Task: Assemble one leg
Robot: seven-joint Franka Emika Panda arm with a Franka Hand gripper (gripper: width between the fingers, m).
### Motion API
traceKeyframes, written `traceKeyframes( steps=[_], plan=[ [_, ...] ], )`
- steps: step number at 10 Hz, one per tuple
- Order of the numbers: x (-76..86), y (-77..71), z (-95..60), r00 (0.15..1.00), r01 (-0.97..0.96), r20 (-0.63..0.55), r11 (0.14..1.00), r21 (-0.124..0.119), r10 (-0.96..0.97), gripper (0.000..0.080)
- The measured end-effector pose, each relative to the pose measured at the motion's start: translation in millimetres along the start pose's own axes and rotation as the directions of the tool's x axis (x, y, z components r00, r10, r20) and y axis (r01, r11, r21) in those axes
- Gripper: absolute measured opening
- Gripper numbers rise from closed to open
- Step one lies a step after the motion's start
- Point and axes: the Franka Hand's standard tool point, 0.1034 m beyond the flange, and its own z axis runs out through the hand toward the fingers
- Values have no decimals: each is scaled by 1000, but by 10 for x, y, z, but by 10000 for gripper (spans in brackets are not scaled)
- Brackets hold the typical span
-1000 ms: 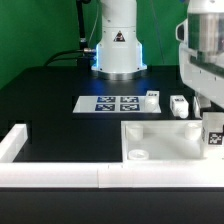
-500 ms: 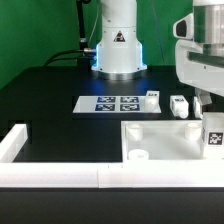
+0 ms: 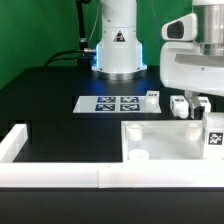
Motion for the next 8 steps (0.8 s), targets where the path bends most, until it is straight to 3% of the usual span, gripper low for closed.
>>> traceKeyframes(
  steps=[2, 3, 5, 7, 8],
  plan=[
    [-17, 6, 73, 985, 172, 2, 985, -7, -172, 648],
    [28, 4, 65, 988, 156, -23, 988, 5, -156, 648],
    [24, 13, 72, 990, 142, -21, 990, 2, -142, 639],
    [35, 100, 86, 1000, -7, -10, 1000, -12, 6, 319],
    [40, 109, 86, 999, -35, -11, 999, -14, 35, 319]
  ],
)
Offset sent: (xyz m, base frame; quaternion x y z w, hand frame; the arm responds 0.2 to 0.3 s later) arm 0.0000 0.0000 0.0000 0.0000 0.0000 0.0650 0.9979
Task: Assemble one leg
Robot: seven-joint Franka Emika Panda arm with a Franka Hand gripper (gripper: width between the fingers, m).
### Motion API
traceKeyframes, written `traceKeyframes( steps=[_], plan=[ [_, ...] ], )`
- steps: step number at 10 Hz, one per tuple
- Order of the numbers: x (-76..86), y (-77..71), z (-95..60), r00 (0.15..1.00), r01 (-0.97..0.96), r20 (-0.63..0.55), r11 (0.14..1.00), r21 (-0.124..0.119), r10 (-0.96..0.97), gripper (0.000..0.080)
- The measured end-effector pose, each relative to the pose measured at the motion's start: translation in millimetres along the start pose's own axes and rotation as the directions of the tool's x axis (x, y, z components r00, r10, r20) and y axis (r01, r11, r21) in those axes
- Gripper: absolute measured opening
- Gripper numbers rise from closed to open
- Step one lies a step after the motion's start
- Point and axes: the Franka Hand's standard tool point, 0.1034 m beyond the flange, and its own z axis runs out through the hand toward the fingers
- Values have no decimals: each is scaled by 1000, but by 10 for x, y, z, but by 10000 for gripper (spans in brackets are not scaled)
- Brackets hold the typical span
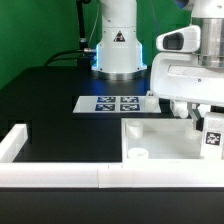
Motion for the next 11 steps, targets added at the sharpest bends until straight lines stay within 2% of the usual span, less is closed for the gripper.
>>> traceKeyframes(
  steps=[2, 4, 9, 10, 11],
  plan=[
    [16, 39, -1, 994, -113, 0, 994, -10, 113, 319],
    [47, 107, -7, 984, -177, -13, 984, -34, 177, 319],
    [50, 106, -14, 987, -163, -13, 986, -33, 162, 319],
    [61, 67, -93, 987, -159, -17, 987, -21, 159, 501],
    [85, 68, -188, 988, -150, -21, 989, -10, 150, 619]
  ],
)
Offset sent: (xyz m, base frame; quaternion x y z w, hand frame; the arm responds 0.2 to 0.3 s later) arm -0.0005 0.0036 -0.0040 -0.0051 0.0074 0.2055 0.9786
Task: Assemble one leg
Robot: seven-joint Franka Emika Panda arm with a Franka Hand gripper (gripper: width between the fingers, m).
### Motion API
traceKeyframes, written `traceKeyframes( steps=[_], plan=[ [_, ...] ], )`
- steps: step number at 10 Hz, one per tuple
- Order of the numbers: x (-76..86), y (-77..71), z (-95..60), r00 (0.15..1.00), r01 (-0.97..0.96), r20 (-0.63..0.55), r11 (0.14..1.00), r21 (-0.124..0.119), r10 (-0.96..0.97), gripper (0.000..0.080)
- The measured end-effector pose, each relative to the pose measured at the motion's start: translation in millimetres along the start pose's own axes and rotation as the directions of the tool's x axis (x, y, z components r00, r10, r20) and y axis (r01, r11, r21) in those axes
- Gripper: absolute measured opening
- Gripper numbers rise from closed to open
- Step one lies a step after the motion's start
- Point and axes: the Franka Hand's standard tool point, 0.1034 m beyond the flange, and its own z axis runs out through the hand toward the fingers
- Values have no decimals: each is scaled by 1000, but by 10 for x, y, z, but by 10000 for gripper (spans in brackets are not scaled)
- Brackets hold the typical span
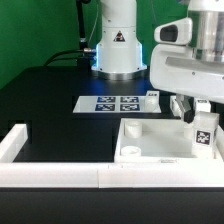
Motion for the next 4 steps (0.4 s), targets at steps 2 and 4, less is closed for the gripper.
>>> traceKeyframes(
  steps=[2, 4],
  plan=[
    [61, 5, -203, 1000, 18, -1, 1000, 14, -18, 643],
    [84, 20, -275, 1000, 16, 2, 1000, 14, -16, 648]
  ],
)
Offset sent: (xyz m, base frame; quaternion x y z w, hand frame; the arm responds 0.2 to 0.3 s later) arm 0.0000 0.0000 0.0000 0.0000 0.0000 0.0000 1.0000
